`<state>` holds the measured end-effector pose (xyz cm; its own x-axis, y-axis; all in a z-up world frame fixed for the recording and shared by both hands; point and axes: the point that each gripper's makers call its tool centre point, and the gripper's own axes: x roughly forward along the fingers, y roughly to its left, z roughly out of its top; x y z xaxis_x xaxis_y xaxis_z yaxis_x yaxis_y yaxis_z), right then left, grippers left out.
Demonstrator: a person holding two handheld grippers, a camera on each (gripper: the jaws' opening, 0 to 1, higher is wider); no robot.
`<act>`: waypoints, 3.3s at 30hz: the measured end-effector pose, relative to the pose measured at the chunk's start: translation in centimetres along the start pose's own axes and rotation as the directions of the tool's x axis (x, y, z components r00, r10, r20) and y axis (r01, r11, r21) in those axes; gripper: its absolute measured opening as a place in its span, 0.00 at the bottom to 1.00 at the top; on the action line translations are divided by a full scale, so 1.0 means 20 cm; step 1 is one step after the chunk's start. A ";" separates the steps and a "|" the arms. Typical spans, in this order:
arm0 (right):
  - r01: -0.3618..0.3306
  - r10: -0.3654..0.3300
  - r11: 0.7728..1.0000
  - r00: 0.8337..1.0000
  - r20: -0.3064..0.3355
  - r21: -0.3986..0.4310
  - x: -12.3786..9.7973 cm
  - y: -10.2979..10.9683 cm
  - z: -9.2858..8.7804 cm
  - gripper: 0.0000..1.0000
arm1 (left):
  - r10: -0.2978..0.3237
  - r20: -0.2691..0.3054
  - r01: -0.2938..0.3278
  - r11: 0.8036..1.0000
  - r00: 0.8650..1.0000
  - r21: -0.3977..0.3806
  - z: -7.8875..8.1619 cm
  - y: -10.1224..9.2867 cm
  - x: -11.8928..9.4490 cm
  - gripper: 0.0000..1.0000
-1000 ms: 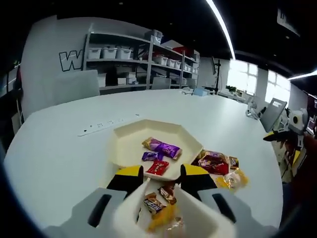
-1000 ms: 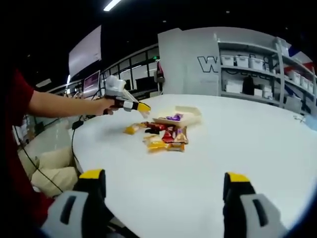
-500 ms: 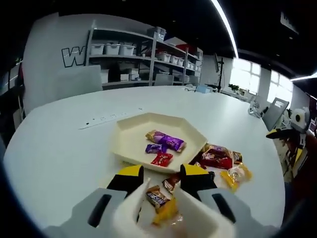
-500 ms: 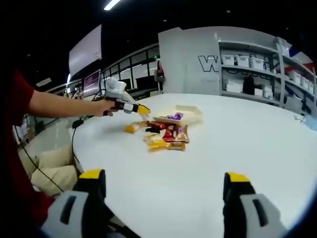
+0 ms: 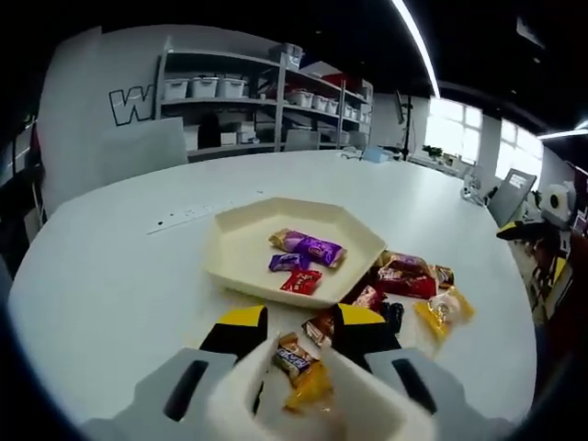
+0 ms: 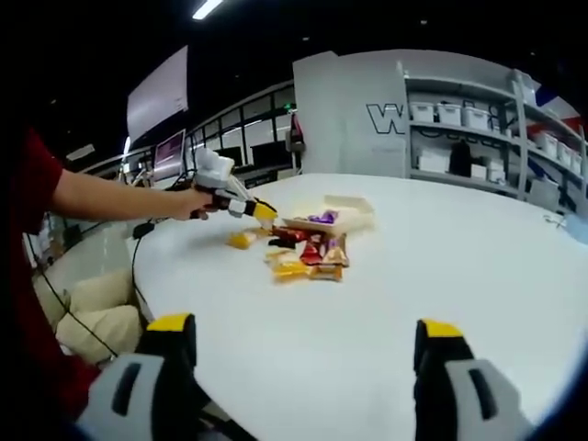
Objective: Place the target food into the container with the food tongs after gripping and lifting it, then release it inside without dropping or visibly crushing the food.
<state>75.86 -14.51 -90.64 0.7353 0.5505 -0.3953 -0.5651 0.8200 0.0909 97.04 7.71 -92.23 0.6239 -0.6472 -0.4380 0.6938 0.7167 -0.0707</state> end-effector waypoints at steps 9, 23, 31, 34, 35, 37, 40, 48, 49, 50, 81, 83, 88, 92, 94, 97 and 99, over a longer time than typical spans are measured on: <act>-0.004 0.004 1.000 1.000 0.004 -0.002 0.01 0.01 0.01 0.98 | 0.001 -0.009 0.000 1.000 1.000 0.025 -0.01 0.00 0.01 0.24; -0.003 0.003 1.000 1.000 -0.004 0.002 0.02 0.00 -0.02 0.98 | -0.014 -0.011 0.013 1.000 1.000 -0.020 -0.02 0.01 0.02 0.20; -0.015 0.015 1.000 1.000 -0.006 -0.003 0.02 0.02 -0.02 0.98 | 0.034 0.067 -0.025 0.990 0.997 -0.137 0.06 0.07 -0.04 0.20; -0.021 0.021 1.000 1.000 0.009 0.002 0.01 0.03 0.01 0.98 | 0.034 0.069 -0.024 0.990 0.997 -0.139 0.07 0.10 -0.07 0.20; -0.019 0.019 1.000 1.000 0.013 0.002 0.01 0.02 0.01 0.98 | 0.036 0.075 -0.025 0.989 0.997 -0.147 0.08 0.10 -0.07 0.20; -0.017 0.017 1.000 1.000 0.015 0.003 0.01 0.02 0.01 0.98 | 0.038 0.084 -0.024 0.988 0.996 -0.153 0.10 0.10 -0.09 0.20; -0.018 0.018 1.000 1.000 0.015 0.002 0.01 0.02 0.01 0.98 | 0.032 0.081 -0.021 0.990 0.996 -0.139 0.11 0.09 -0.09 0.20; -0.022 0.022 1.000 1.000 0.011 -0.005 0.02 0.04 0.02 0.98 | 0.017 0.108 -0.002 0.990 0.994 -0.140 0.18 0.06 -0.09 0.20; -0.017 0.017 1.000 1.000 0.013 -0.004 0.02 0.03 0.03 0.98 | 0.012 0.108 0.003 0.990 0.994 -0.138 0.19 0.05 -0.09 0.20; -0.016 0.016 1.000 1.000 0.015 -0.004 0.02 0.03 0.03 0.98 | 0.011 0.107 0.002 0.993 0.994 -0.117 0.20 0.05 -0.08 0.20; 0.024 -0.025 1.000 1.000 0.012 0.014 -0.03 -0.04 0.01 0.98 | -0.062 0.099 0.069 0.995 0.993 -0.068 0.38 -0.02 0.12 0.21; 0.025 -0.025 1.000 1.000 0.008 0.015 -0.03 -0.04 0.00 0.98 | -0.055 0.100 0.060 0.997 0.993 -0.052 0.38 -0.02 0.12 0.22; 0.005 -0.006 1.000 1.000 0.020 0.030 -0.03 -0.03 0.02 0.99 | -0.049 0.112 0.051 0.999 0.992 -0.010 0.38 -0.01 0.12 0.24; 0.011 -0.011 1.000 1.000 0.020 0.009 -0.03 -0.03 0.02 0.99 | -0.055 0.121 0.058 0.998 0.991 -0.018 0.41 -0.01 0.10 0.24; 0.007 -0.007 1.000 1.000 0.017 0.009 -0.03 -0.03 0.01 0.99 | -0.056 0.126 0.060 0.998 0.990 -0.032 0.41 -0.01 0.09 0.24; 0.003 -0.003 1.000 1.000 0.011 0.003 -0.02 -0.02 0.01 0.99 | -0.056 0.125 0.060 0.998 0.991 -0.031 0.41 -0.02 0.08 0.24; 0.001 -0.001 1.000 1.000 0.009 -0.002 -0.02 -0.01 0.01 0.99 | -0.057 0.121 0.060 0.998 0.991 -0.028 0.41 -0.03 0.06 0.24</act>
<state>75.77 -14.97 -90.35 0.7393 0.5510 -0.3871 -0.5649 0.8204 0.0887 100.41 4.38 -85.43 0.6226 -0.7135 -0.3215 0.7199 0.6833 -0.1222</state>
